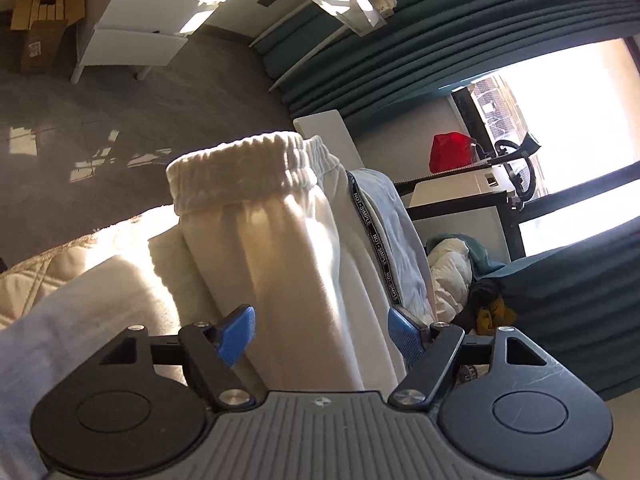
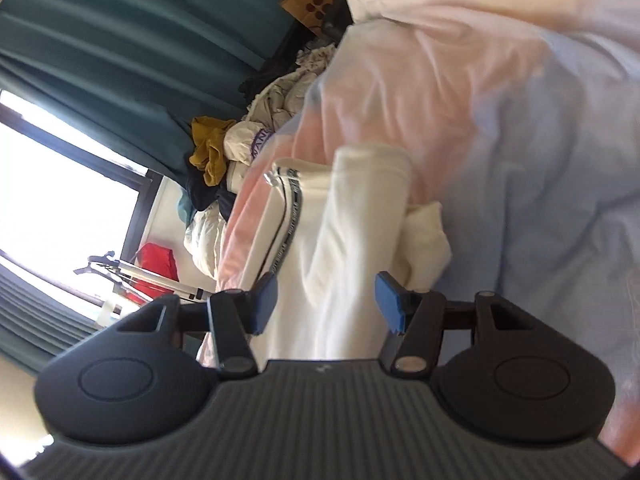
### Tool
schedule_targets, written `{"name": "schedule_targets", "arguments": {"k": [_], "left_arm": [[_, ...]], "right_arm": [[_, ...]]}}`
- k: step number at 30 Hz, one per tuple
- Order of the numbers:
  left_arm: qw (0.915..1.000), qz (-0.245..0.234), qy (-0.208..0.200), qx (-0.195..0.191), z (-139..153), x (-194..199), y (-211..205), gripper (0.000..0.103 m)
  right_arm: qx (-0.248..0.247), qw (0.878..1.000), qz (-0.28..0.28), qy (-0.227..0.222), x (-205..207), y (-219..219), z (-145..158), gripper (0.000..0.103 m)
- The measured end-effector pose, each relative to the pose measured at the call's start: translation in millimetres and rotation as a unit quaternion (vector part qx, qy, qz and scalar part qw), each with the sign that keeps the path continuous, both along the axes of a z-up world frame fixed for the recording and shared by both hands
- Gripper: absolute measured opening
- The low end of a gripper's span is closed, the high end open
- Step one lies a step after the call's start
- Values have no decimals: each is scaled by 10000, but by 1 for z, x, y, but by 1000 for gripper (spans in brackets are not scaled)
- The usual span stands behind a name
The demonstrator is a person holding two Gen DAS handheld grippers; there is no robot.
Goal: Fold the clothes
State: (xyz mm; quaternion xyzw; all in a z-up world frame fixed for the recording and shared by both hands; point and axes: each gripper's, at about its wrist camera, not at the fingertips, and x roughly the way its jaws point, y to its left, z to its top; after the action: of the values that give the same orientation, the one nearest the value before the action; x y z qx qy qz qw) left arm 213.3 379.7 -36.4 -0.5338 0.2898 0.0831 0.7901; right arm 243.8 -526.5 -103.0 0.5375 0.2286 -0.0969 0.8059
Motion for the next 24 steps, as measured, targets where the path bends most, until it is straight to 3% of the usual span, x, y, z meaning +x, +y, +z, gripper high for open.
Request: {"name": "schedule_targets", "arguments": {"k": [5, 9, 12, 13, 14, 15, 16, 17, 20, 24], "left_arm": [[9986, -100, 27, -514, -44, 3, -2, 72], [9989, -59, 133, -443, -69, 32, -8, 69], [9993, 73, 108, -355, -75, 55, -8, 58], [9993, 124, 118, -331, -76, 62, -7, 51], [9993, 162, 164, -287, -76, 67, -7, 37], [9995, 168, 195, -202, -75, 70, -7, 31], [9996, 173, 204, -106, -73, 72, -7, 23], [9997, 174, 161, 13, -71, 72, -9, 18], [9992, 281, 95, 264, -64, 61, -18, 12], [9993, 315, -112, 160, -43, 37, -11, 10]], "right_arm": [[370, 9982, 422, 218, 10, 13, -36, 57], [327, 9981, 495, 175, 41, 22, -53, 57], [134, 9993, 351, 73, 58, 23, -57, 57], [66, 9996, 280, 36, 62, 23, -58, 57], [-2, 9998, 209, 0, 66, 23, -58, 53], [-70, 9999, 138, -37, 70, 23, -58, 48], [-163, 9998, 75, -42, 72, 24, -57, 31], [-267, 9996, 39, -30, 72, 25, -56, 27], [-404, 9990, -84, -185, 64, 28, -45, 17], [-427, 9979, -215, -431, 42, 31, -21, 16]]}}
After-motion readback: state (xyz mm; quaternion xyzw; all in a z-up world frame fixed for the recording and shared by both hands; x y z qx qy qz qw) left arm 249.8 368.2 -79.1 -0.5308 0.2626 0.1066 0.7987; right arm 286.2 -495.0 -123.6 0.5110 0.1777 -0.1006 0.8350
